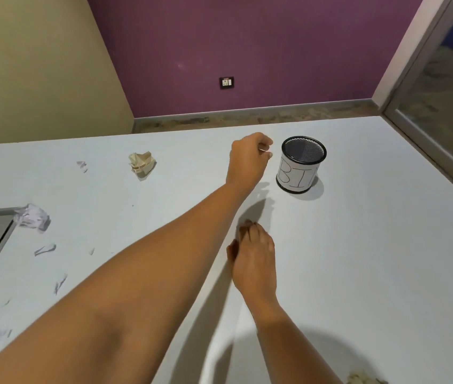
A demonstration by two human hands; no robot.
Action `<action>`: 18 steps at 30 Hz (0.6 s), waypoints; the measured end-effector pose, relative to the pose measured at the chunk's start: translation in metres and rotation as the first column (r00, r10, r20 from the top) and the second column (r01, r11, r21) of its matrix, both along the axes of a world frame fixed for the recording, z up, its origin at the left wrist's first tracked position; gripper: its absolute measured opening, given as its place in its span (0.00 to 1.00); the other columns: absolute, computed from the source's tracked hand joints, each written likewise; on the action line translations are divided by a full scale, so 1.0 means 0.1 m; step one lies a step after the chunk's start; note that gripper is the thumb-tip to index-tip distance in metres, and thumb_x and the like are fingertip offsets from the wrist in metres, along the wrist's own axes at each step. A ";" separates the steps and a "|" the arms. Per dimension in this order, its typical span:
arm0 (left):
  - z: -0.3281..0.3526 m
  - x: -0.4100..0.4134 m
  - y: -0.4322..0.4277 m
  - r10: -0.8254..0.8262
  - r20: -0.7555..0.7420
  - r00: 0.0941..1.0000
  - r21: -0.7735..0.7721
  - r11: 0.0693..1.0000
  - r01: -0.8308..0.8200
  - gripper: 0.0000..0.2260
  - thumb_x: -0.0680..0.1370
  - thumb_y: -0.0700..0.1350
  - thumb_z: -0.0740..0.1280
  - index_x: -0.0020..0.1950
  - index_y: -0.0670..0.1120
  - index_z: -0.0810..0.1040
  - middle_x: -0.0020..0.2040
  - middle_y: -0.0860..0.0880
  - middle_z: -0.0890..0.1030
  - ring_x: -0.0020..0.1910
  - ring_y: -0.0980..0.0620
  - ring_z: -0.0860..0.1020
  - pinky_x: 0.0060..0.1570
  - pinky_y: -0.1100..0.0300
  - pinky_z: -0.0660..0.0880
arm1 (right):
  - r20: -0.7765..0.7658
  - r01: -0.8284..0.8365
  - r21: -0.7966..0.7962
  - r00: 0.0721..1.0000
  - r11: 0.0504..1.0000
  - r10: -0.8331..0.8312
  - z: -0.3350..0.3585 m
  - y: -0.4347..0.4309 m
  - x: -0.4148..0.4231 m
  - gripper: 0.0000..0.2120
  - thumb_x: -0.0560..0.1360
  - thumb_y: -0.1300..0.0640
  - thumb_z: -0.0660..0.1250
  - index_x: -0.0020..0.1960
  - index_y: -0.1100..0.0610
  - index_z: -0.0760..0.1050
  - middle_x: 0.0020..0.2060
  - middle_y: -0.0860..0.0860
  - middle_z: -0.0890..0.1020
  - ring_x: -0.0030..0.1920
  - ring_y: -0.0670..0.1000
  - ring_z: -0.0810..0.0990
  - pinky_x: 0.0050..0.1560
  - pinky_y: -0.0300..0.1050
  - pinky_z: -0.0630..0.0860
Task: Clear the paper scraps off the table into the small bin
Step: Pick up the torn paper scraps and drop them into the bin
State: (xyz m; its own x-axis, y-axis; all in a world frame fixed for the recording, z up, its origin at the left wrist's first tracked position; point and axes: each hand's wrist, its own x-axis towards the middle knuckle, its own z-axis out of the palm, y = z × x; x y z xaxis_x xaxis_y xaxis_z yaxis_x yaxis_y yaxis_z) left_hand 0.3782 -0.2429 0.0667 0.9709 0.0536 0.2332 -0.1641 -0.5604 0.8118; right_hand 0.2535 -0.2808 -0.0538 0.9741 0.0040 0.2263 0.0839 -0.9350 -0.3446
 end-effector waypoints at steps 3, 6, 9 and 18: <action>-0.23 -0.38 0.26 0.017 -0.035 0.999 0.023 1.000 -0.016 0.10 0.75 0.34 0.66 0.55 0.38 0.79 0.53 0.41 0.82 0.51 0.48 0.81 0.56 0.59 0.76 | -0.017 0.003 0.029 1.000 1.000 -0.002 -0.02 0.01 0.01 0.14 0.74 0.60 0.63 0.58 0.62 0.76 0.60 0.58 0.78 0.63 0.58 0.75 0.66 0.53 0.71; -0.44 -0.72 0.56 0.031 -0.092 0.995 0.082 0.996 -0.023 0.11 0.76 0.35 0.64 0.57 0.39 0.78 0.55 0.43 0.82 0.53 0.48 0.81 0.56 0.61 0.76 | -0.026 0.001 0.040 1.000 0.999 0.000 -0.03 0.02 0.00 0.14 0.75 0.59 0.62 0.59 0.61 0.75 0.63 0.58 0.77 0.65 0.59 0.73 0.66 0.55 0.69; -0.58 -1.01 0.90 0.053 -0.144 0.988 0.163 0.986 -0.029 0.11 0.77 0.36 0.63 0.57 0.41 0.78 0.55 0.43 0.82 0.54 0.49 0.80 0.55 0.63 0.74 | -0.016 0.003 0.038 1.000 0.999 -0.003 -0.03 0.02 0.00 0.13 0.76 0.60 0.62 0.59 0.62 0.75 0.63 0.59 0.77 0.65 0.59 0.74 0.65 0.55 0.70; -0.75 -1.67 1.97 0.246 -0.147 0.958 0.466 0.872 -0.152 0.13 0.76 0.35 0.63 0.59 0.43 0.78 0.65 0.44 0.76 0.67 0.50 0.72 0.59 0.62 0.67 | 0.006 0.012 0.050 1.000 0.999 -0.013 -0.02 0.04 -0.03 0.12 0.74 0.62 0.64 0.57 0.63 0.76 0.60 0.60 0.78 0.63 0.61 0.75 0.62 0.57 0.72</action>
